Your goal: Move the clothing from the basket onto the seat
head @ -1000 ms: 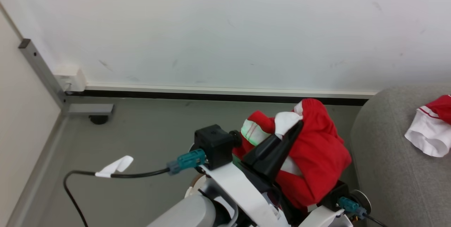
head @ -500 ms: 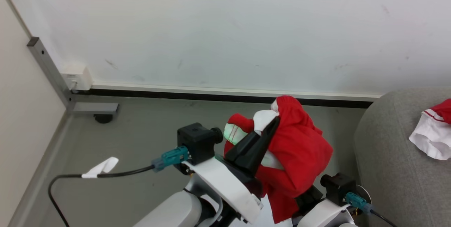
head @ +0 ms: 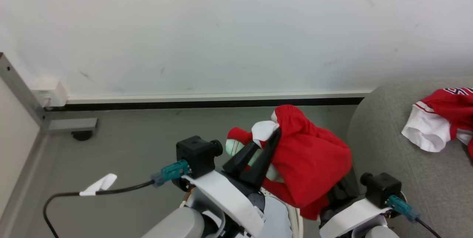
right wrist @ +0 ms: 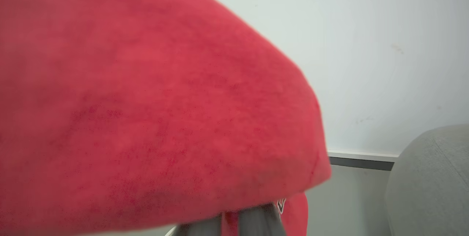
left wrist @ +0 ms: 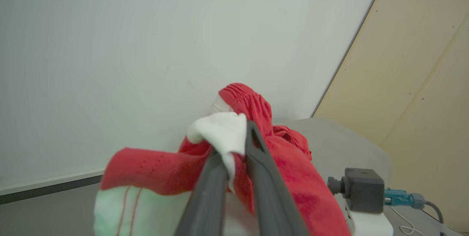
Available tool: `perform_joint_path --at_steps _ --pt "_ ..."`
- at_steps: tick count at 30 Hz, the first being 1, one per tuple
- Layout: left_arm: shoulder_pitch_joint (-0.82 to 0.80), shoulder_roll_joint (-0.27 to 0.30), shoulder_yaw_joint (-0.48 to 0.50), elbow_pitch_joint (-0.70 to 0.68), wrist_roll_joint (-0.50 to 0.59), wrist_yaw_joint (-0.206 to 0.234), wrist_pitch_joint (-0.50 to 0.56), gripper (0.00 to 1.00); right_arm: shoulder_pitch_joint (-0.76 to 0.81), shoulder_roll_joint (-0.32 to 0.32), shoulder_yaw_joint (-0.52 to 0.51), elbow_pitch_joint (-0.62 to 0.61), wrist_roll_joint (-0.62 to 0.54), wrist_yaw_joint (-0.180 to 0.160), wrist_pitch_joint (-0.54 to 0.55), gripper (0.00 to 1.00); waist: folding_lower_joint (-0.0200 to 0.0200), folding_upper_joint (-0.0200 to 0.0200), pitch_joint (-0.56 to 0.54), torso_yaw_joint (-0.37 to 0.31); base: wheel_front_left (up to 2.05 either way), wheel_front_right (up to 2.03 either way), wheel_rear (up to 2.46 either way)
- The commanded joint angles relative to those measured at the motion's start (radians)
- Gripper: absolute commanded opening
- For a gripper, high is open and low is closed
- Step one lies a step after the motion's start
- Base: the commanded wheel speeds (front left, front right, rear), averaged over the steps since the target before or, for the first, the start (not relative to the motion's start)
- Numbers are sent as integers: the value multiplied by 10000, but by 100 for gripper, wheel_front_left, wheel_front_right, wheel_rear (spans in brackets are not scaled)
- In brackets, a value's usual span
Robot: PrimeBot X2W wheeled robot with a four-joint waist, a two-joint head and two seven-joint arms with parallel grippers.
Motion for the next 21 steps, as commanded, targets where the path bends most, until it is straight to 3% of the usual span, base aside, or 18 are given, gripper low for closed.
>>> perform_joint_path --at_steps 1,12,21 --pt "168 78 -5 43 93 31 -7 100 132 -23 -167 -146 -182 1 -4 0 0 -1 20 -225 0 0 0" --pt "396 608 34 34 295 -17 -259 100 449 -433 -1812 -1630 -511 1 19 0 0 -1 425 -1899 0 0 0" --pt "316 967 -260 -15 777 -431 -704 100 901 -718 -3265 -2940 -821 3 414 0 0 -1 785 -3691 0 0 0"
